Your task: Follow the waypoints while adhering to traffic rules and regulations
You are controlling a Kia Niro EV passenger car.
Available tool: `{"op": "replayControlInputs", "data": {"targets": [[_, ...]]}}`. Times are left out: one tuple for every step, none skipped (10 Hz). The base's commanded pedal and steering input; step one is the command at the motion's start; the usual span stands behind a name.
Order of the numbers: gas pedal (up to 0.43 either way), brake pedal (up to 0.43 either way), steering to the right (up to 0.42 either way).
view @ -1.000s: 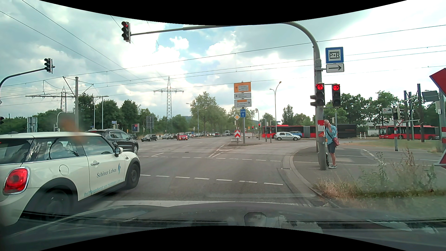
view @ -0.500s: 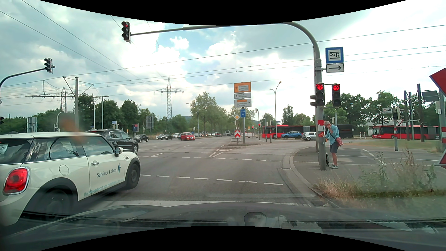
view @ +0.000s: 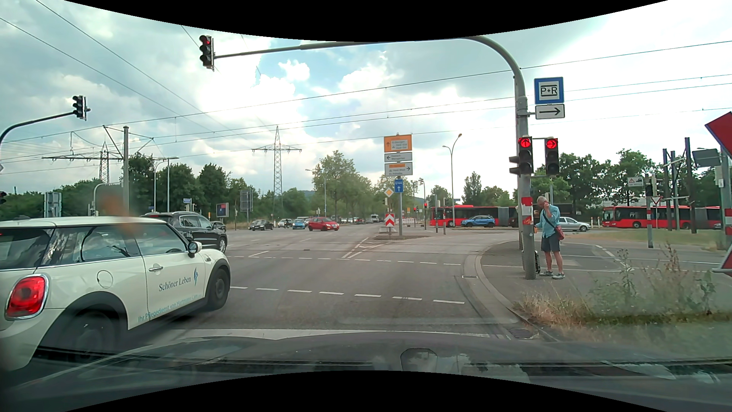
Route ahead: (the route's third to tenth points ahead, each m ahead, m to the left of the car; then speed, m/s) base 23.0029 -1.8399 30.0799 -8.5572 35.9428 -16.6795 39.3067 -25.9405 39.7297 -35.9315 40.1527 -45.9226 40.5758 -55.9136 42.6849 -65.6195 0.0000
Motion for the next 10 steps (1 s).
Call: {"op": "replayControlInputs", "data": {"targets": [[0.000, 0.280, 0.004], [0.000, 0.280, 0.004], [0.000, 0.280, 0.004], [0.000, 0.280, 0.004], [0.000, 0.280, 0.004], [0.000, 0.280, 0.004], [0.000, 0.280, 0.004], [0.000, 0.274, 0.004], [0.000, 0.280, 0.004], [0.000, 0.280, 0.004]]}}
